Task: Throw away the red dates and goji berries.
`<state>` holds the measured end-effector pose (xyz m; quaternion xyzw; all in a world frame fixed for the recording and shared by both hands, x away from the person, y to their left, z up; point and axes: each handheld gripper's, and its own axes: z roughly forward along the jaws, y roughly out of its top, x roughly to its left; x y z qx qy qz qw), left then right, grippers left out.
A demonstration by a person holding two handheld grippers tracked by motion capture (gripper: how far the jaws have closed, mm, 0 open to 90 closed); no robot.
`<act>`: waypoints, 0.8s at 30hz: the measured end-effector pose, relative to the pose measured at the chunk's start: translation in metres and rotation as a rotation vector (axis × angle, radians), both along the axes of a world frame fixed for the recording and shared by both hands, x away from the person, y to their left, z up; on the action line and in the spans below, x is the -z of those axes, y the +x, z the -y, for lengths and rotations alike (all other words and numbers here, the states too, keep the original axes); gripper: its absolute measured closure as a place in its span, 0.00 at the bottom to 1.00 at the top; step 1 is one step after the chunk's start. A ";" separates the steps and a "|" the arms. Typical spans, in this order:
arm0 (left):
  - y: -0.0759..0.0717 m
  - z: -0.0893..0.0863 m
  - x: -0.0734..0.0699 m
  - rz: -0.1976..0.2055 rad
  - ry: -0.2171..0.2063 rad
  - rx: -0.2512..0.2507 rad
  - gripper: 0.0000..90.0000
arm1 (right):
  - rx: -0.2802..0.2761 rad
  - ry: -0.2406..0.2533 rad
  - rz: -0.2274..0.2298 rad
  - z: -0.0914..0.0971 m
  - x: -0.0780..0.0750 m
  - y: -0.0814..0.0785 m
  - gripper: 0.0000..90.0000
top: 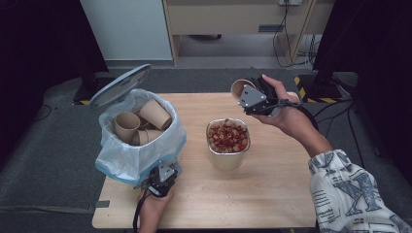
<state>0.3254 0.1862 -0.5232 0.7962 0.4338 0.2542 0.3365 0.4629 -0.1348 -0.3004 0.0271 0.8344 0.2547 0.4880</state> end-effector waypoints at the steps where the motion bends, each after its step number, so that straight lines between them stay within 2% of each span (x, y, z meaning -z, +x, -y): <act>1: 0.000 0.000 0.000 0.000 0.000 0.000 0.98 | -0.001 0.001 -0.002 0.000 0.000 0.000 0.38; 4: 0.000 0.000 0.000 0.000 -0.001 0.000 0.98 | 0.001 -0.001 0.003 -0.001 -0.001 -0.001 0.38; 6: 0.000 0.000 0.000 0.000 -0.002 0.000 0.98 | 0.002 -0.028 0.022 -0.002 -0.002 -0.001 0.38; 10: 0.000 0.000 0.000 0.000 -0.002 -0.001 0.98 | -0.003 -0.028 0.023 -0.002 -0.003 -0.002 0.38; 15: 0.000 0.000 0.000 0.000 -0.002 -0.001 0.98 | -0.002 -0.059 0.035 -0.003 -0.002 -0.003 0.38; 24: 0.000 0.000 0.000 -0.001 -0.002 -0.001 0.98 | -0.004 -0.063 0.039 -0.003 -0.004 -0.004 0.39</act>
